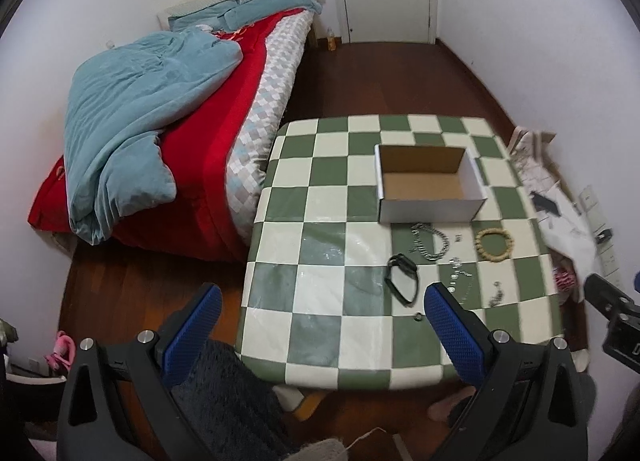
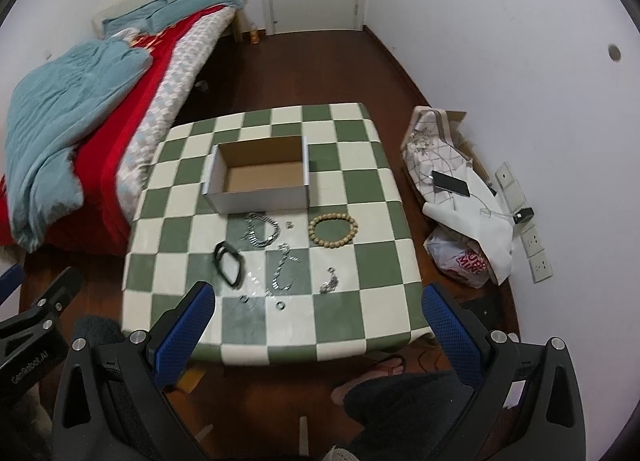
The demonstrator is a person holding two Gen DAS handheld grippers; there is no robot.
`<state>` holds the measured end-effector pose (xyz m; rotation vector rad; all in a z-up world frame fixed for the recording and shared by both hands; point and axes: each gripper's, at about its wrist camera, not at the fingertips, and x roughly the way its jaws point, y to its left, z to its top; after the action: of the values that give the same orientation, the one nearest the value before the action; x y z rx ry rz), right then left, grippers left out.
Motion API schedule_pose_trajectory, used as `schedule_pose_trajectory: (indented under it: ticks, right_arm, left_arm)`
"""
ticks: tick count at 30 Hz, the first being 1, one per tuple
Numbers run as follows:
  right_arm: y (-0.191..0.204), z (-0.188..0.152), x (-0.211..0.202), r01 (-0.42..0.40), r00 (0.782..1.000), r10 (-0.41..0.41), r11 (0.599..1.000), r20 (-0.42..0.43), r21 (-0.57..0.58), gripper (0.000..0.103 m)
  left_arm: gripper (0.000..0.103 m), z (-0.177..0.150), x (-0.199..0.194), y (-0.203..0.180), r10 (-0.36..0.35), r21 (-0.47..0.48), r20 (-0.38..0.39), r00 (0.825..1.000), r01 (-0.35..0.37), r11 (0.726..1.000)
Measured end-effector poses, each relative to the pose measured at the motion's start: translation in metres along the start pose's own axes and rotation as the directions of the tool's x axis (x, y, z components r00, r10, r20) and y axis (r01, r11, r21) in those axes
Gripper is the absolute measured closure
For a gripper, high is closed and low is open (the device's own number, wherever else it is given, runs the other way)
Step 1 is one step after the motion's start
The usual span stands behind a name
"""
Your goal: Organize jewelry
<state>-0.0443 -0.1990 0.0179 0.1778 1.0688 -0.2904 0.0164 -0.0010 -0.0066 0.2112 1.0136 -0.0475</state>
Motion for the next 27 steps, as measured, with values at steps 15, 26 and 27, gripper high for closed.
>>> schedule_pose_trajectory:
  ticks: [15,26,27]
  right_arm:
    - [-0.014,-0.013,0.176,0.045,0.984,-0.032,0.996,-0.177,0.071,0.001]
    - [0.008,-0.026,0.279,0.016,0.958,0.004,0.997,-0.287,0.069,0.023]
    - [0.009,-0.027,0.283,0.014,0.957,0.007,0.997,-0.289,0.070,0.025]
  left_arm:
    - [0.000,-0.007,0.153,-0.050,0.105,0.116,-0.168,0.980,-0.086,0.990]
    - [0.000,-0.014,0.219,-0.078,0.046,0.141,-0.268,0.962,-0.008,0.990]
    - [0.000,-0.014,0.222,-0.079,0.041,0.139,-0.274,0.961,-0.003,0.990]
